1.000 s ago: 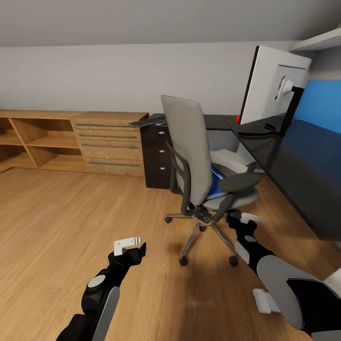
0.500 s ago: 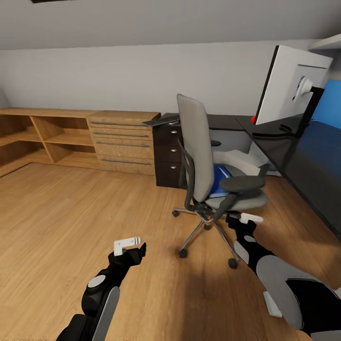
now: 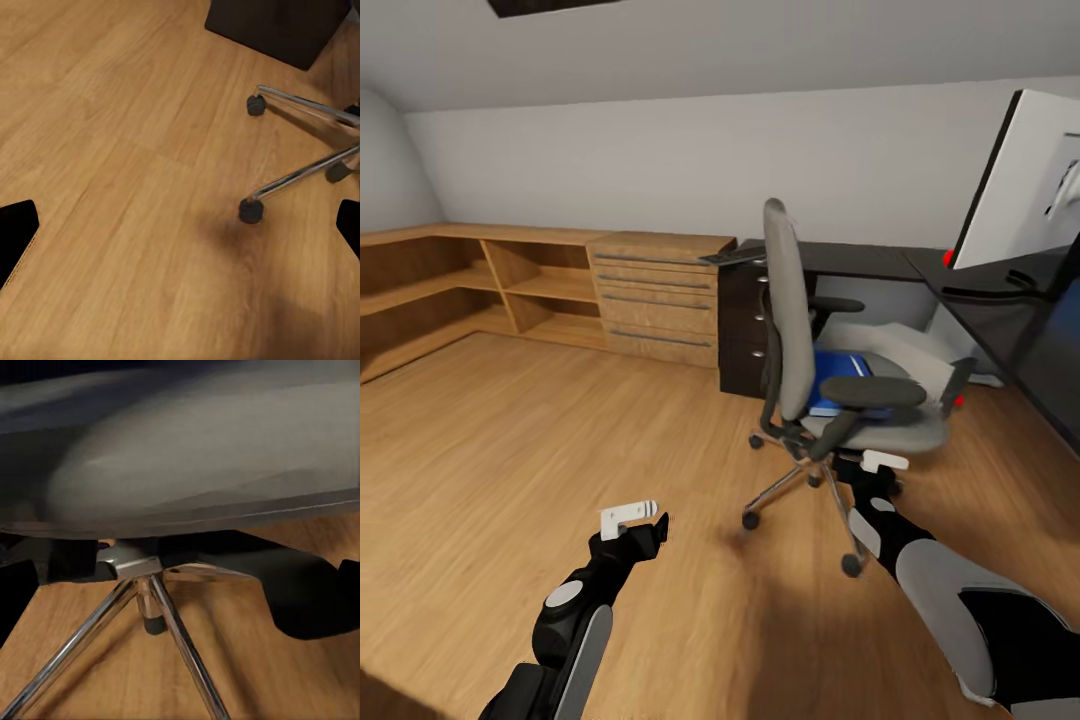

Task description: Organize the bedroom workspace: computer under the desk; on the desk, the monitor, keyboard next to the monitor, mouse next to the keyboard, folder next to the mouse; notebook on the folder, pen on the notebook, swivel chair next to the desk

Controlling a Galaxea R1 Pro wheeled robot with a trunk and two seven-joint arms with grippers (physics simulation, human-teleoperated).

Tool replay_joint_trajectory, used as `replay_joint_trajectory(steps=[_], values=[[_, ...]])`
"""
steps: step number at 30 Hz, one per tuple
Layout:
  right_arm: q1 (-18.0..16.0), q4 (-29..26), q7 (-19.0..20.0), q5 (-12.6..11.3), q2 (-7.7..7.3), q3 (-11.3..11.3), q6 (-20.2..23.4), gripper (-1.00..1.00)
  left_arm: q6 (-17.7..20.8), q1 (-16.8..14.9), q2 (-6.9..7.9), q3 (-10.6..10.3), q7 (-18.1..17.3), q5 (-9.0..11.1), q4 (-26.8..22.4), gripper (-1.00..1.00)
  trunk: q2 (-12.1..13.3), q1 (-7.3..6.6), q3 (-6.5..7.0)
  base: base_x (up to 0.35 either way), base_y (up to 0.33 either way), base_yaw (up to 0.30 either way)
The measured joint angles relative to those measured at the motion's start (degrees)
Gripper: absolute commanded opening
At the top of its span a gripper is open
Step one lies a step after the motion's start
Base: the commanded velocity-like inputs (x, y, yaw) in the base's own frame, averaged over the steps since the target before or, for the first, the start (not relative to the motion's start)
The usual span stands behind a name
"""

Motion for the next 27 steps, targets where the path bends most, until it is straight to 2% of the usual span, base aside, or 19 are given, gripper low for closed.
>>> replay_joint_trajectory(steps=[7, 17, 22, 27], values=[[0.04, 0.01, -0.03, -0.09, 0.65, -0.16, -0.01, 1.0, 0.0, 0.0, 0.0, -0.05, 0.0, 0.0, 0.47, 1.0, 0.0, 0.0, 0.0, 0.0, 0.0, 0.242], [0.05, 0.03, 0.0, -0.01, 0.8, -0.04, 0.0, 1.0, 0.0, 0.0, -0.02, -0.08, 0.0, 0.0, 0.71, 1.0, 0.0, 0.0, 0.0, 0.0, 0.0, 0.234], [0.06, 0.03, 0.08, 0.0, 0.73, 0.0, 0.0, 1.0, -0.06, -0.04, -0.01, -0.09, 0.04, -0.03, 0.75, 1.0, 0.0, 0.0, 0.0, -0.016, 0.0, 0.05], [0.07, -0.01, 0.17, 0.01, 0.72, 0.01, 0.0, 1.0, -0.09, -0.02, -0.01, -0.1, 0.08, -0.12, 0.76, 1.0, 0.0, 0.03, 0.0, -0.265, 0.0, -0.111]])
